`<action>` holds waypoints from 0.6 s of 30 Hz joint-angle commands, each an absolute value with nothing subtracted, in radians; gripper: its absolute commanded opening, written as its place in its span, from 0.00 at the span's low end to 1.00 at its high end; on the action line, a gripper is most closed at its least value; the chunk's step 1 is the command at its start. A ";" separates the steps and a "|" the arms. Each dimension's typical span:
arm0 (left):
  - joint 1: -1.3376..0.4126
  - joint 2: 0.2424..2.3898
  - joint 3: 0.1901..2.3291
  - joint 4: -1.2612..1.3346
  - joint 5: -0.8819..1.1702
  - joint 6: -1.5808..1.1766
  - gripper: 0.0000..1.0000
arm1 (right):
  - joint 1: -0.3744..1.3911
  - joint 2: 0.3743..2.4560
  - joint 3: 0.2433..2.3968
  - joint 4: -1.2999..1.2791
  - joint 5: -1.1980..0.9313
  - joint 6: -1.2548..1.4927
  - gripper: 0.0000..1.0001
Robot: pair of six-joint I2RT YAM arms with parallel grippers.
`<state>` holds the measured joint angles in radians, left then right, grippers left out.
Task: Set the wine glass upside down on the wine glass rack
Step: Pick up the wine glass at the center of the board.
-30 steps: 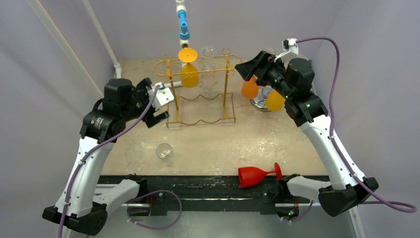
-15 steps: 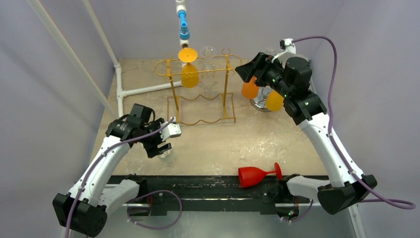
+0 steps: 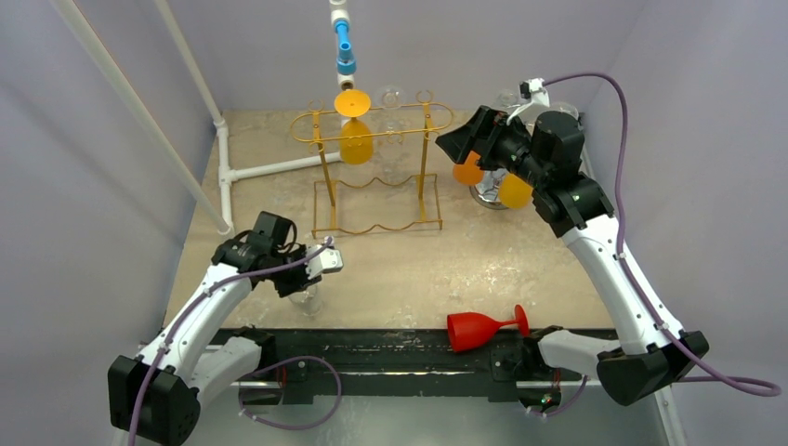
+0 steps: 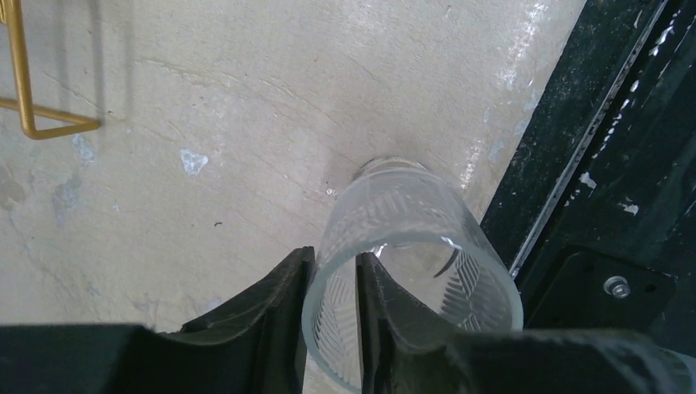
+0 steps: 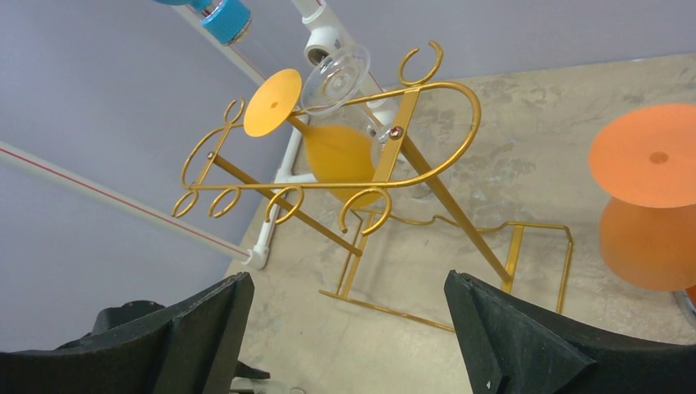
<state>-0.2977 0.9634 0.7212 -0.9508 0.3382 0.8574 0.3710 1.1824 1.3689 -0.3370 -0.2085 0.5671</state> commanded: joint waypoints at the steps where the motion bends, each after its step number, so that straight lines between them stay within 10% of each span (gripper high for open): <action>1: -0.301 0.918 0.703 -0.921 0.398 0.923 0.16 | 0.361 1.161 1.362 -0.303 -0.269 0.641 0.99; 3: -0.301 0.889 0.729 -0.933 0.417 0.930 0.01 | 0.359 1.167 1.365 -0.315 -0.290 0.644 0.99; 18: -0.301 0.807 1.394 -1.079 0.709 0.912 0.00 | 0.357 1.138 1.379 -0.237 -0.453 0.714 0.99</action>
